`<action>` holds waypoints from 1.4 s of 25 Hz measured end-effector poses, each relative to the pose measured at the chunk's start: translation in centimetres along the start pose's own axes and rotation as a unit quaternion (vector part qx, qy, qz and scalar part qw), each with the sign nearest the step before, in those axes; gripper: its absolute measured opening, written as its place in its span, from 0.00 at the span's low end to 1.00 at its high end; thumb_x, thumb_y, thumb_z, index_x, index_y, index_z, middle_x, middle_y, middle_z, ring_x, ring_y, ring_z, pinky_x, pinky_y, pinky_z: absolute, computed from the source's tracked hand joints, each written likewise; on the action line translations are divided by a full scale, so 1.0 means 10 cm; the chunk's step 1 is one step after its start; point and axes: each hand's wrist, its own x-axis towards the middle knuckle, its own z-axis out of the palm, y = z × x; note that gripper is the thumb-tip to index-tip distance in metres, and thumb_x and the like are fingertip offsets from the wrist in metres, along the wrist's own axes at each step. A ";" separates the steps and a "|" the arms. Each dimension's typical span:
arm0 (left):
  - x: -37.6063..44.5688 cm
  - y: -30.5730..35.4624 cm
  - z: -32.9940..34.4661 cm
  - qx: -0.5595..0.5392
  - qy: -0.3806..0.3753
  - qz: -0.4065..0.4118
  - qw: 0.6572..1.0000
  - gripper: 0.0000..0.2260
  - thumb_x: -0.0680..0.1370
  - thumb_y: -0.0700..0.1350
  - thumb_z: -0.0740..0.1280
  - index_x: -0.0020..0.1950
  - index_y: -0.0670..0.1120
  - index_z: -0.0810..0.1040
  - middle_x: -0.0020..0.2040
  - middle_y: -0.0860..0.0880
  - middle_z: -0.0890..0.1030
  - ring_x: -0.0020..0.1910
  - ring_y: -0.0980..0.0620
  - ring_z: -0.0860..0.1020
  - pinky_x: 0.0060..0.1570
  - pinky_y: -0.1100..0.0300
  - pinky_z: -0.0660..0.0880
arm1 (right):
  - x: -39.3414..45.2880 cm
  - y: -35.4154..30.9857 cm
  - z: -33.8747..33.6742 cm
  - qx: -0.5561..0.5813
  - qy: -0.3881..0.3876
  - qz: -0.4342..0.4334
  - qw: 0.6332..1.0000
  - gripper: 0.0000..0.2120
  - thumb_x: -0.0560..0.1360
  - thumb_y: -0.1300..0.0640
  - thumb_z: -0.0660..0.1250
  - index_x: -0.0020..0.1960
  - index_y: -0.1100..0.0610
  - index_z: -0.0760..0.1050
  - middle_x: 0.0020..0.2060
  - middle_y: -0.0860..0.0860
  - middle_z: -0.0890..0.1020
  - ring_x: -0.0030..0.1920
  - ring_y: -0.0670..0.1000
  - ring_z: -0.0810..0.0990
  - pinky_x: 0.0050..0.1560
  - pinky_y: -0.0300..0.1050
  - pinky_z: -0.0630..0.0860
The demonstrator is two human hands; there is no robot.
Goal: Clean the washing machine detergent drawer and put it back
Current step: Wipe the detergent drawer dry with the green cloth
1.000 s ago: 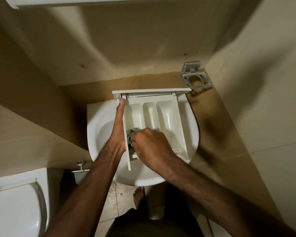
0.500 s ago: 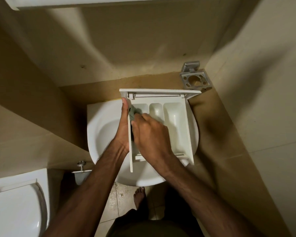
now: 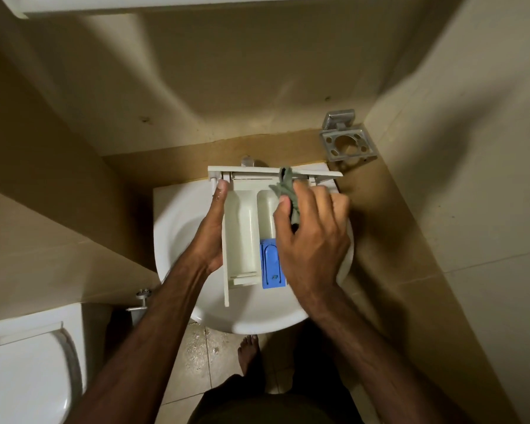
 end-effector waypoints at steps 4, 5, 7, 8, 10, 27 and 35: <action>-0.03 -0.03 0.07 -0.013 0.005 -0.005 1.000 0.30 0.80 0.68 0.55 0.71 0.50 0.78 0.67 0.43 0.81 0.66 0.43 0.80 0.65 0.49 0.76 | 0.10 0.00 0.20 -0.005 -0.036 0.032 0.999 0.15 0.83 0.55 0.65 0.67 0.56 0.80 0.56 0.54 0.82 0.57 0.56 0.78 0.49 0.48 0.77; -0.03 -0.03 0.08 -0.020 0.013 -0.009 1.000 0.29 0.80 0.68 0.56 0.68 0.50 0.80 0.65 0.42 0.82 0.64 0.44 0.81 0.63 0.51 0.77 | 0.07 -0.03 0.26 -0.016 -0.052 0.017 0.998 0.16 0.82 0.56 0.63 0.68 0.56 0.79 0.58 0.54 0.82 0.59 0.56 0.78 0.50 0.49 0.78; 0.00 -0.04 0.10 -0.034 0.024 -0.010 0.999 0.26 0.81 0.66 0.57 0.63 0.50 0.84 0.61 0.43 0.84 0.60 0.46 0.82 0.61 0.52 0.79 | -0.03 -0.12 0.36 -0.054 -0.081 -0.028 0.995 0.16 0.81 0.58 0.64 0.67 0.55 0.80 0.61 0.53 0.82 0.63 0.57 0.78 0.52 0.51 0.81; 0.01 -0.04 0.10 -0.036 0.023 -0.006 0.999 0.26 0.82 0.65 0.56 0.62 0.50 0.85 0.61 0.43 0.83 0.61 0.47 0.81 0.63 0.51 0.77 | -0.08 -0.15 0.39 -0.071 -0.094 -0.048 0.992 0.15 0.81 0.58 0.65 0.67 0.55 0.80 0.62 0.53 0.82 0.65 0.57 0.78 0.53 0.52 0.81; 0.02 -0.04 0.09 -0.046 0.026 0.001 0.999 0.27 0.82 0.66 0.54 0.63 0.50 0.84 0.62 0.43 0.82 0.63 0.46 0.80 0.67 0.51 0.75 | -0.09 -0.13 0.44 -0.072 -0.115 -0.069 0.988 0.14 0.82 0.54 0.67 0.66 0.54 0.80 0.63 0.52 0.81 0.68 0.56 0.76 0.58 0.56 0.79; 0.02 -0.03 0.13 -0.148 -0.038 -0.082 0.985 0.29 0.73 0.70 0.67 0.27 0.47 0.75 0.22 0.50 0.70 0.20 0.56 0.70 0.28 0.63 0.74 | -0.41 -0.18 -0.03 0.079 -0.189 -0.121 0.971 0.11 0.80 0.53 0.70 0.60 0.54 0.84 0.52 0.51 0.80 0.52 0.53 0.76 0.42 0.50 0.79; 0.05 0.07 0.17 -0.170 0.011 0.004 0.985 0.38 0.75 0.72 0.62 0.75 0.46 0.73 0.71 0.41 0.76 0.69 0.38 0.75 0.69 0.41 0.72 | -0.95 -0.17 -0.21 -0.127 -0.229 -0.115 0.958 0.31 0.73 0.46 0.78 0.72 0.54 0.75 0.61 0.51 0.82 0.46 0.50 0.83 0.34 0.42 0.82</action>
